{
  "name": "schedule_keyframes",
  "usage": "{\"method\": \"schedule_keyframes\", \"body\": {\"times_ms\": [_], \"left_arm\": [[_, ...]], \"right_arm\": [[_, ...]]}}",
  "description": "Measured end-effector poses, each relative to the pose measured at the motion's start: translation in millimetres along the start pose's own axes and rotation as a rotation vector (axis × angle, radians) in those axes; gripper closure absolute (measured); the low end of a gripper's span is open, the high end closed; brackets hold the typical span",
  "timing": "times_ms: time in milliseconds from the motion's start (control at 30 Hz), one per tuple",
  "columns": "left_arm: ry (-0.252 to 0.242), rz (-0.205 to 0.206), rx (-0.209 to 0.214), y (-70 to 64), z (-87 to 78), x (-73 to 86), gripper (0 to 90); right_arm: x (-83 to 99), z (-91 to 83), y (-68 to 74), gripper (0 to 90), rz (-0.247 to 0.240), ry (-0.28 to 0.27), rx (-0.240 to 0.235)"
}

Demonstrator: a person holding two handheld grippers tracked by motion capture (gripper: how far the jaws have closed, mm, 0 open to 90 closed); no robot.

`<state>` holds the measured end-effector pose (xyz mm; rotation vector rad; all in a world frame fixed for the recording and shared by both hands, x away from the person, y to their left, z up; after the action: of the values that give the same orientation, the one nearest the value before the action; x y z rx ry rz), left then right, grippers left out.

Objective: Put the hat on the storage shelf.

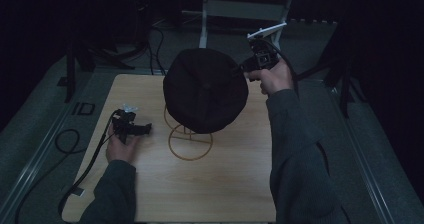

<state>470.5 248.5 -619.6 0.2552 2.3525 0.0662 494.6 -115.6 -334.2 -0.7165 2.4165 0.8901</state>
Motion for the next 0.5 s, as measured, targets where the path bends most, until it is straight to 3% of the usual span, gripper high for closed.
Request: {"method": "schedule_keyframes", "body": {"times_ms": [500], "left_arm": [[-0.001, -0.001, 0.0, 0.0, 0.1, -0.1, 3.0]], "right_arm": [[0.1, 19.4, 7.9, 76.8, -0.021, 0.039, 0.01]]}}
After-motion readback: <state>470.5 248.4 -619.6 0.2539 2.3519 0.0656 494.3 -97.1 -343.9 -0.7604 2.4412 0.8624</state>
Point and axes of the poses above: each handheld gripper's, and its own axes: z roughly forward along the jaws, x roughly out of its underside, y roughly to its left, the point moved 7 cm from there along z, roughly forward along the jaws, and after that the axes turned 10 degrees about -x, right-handed, at the moved point
